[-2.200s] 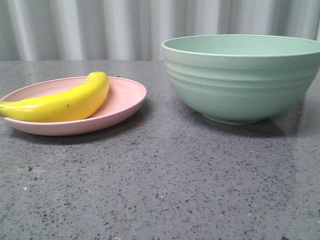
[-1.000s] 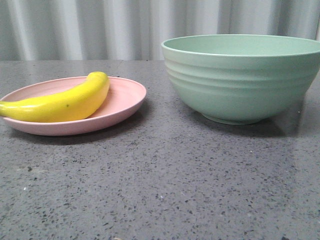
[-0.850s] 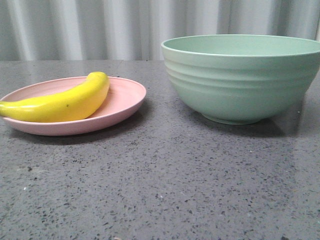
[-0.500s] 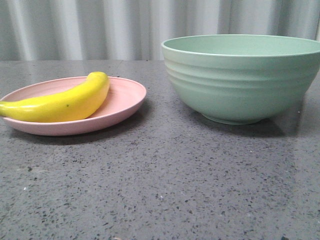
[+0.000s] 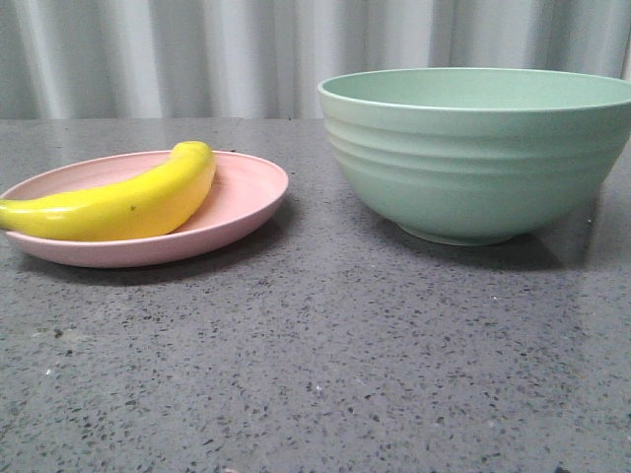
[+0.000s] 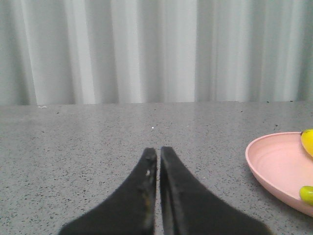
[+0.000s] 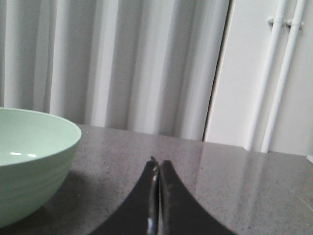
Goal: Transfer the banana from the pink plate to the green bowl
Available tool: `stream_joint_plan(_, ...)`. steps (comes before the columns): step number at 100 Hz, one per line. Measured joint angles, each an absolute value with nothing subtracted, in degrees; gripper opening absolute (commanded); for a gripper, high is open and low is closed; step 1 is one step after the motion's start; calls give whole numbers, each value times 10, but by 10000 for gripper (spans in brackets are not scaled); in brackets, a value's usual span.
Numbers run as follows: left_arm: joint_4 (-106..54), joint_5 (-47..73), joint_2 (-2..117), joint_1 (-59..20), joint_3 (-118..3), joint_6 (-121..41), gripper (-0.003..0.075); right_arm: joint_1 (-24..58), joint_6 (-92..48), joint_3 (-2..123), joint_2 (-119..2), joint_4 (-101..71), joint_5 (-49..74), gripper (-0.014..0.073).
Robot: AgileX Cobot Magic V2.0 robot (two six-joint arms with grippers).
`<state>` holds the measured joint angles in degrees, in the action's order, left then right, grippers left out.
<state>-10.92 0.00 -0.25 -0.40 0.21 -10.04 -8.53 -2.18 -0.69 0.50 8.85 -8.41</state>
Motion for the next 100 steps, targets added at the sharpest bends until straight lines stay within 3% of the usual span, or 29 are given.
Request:
stream_joint_plan(63, -110, -3, -2, -4, 2, -100, -20, -85, -22, -7, 5, 57, -59, -64)
stream_joint_plan(81, -110, 15, -2, -4, -15, -100, -21, -85, -22, 24, -7, 23, 80, -62)
stream_joint_plan(100, -110, 53, 50, -4, -87, -100, -20, -85, -22, 108, -103, 4, 197, -61)
